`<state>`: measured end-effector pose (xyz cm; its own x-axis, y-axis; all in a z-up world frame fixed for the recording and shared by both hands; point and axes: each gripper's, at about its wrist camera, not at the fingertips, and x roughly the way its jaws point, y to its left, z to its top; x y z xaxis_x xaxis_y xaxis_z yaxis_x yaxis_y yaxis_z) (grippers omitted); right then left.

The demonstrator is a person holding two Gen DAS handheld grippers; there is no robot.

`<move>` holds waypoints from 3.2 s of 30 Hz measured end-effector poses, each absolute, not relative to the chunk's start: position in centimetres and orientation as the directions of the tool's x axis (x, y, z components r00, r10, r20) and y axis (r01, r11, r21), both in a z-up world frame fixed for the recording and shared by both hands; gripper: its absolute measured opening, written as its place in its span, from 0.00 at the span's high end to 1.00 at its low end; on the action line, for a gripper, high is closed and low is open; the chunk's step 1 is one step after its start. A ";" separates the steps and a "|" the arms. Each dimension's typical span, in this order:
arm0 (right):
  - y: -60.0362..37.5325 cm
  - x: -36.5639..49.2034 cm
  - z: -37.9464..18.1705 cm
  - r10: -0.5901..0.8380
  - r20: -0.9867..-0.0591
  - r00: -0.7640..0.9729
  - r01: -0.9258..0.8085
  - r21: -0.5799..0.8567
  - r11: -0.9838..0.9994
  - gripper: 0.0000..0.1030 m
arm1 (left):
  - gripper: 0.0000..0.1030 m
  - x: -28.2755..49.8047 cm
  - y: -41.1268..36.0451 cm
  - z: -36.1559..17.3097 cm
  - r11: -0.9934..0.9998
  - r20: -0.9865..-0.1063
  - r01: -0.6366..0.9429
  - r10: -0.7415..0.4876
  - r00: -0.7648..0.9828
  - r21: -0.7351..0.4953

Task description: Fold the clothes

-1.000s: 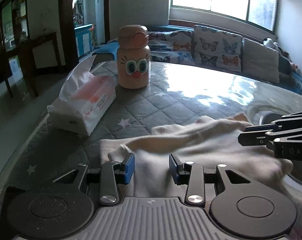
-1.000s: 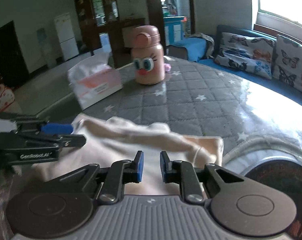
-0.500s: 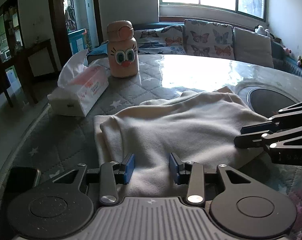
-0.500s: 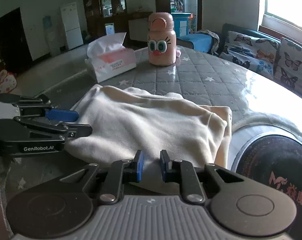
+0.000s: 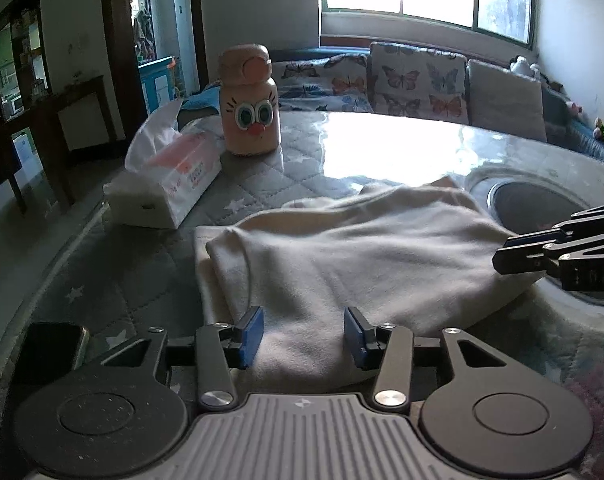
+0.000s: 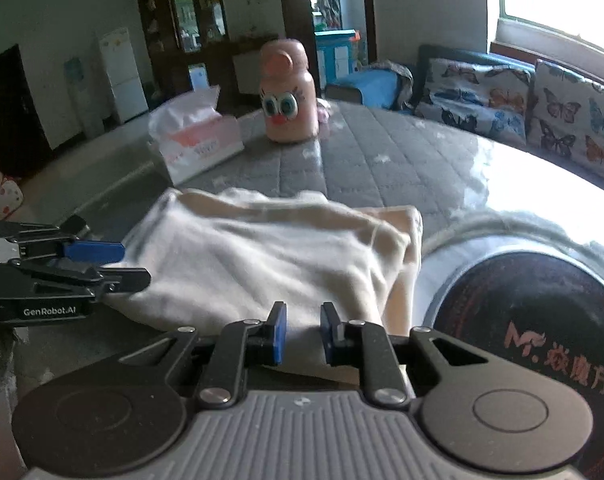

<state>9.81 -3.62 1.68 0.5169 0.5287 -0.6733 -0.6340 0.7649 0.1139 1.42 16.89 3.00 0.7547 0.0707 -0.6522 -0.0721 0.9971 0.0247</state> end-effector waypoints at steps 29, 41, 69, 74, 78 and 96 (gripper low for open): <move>1.3 6.1 1.9 0.563 -0.649 0.512 -0.719 0.035 0.694 0.33 | 0.00 -1.5 18.0 2.9 0.989 -0.643 -0.142 0.137 0.753 0.044; -3.5 3.9 3.6 0.568 -0.593 0.571 -0.676 0.054 0.735 0.00 | 0.00 -2.9 16.4 2.9 0.993 -0.640 -0.118 0.097 0.762 0.009; -6.9 1.3 1.6 0.512 -0.624 0.590 -0.574 0.122 0.809 0.00 | 0.00 -4.7 13.1 1.0 0.981 -0.666 -0.188 0.178 0.725 0.057; -7.0 1.2 0.9 0.510 -0.635 0.580 -0.572 0.128 0.810 0.00 | 0.00 -4.8 12.8 0.6 0.977 -0.665 -0.205 0.189 0.722 0.054; -7.0 1.2 0.6 0.505 -0.644 0.575 -0.567 0.131 0.813 0.00 | 0.00 -4.8 12.4 0.4 0.976 -0.669 -0.206 0.196 0.717 0.066; -7.3 1.1 0.1 0.496 -0.657 0.568 -0.558 0.136 0.819 0.00 | 0.00 -4.9 11.5 0.0 0.973 -0.680 -0.217 0.211 0.702 0.078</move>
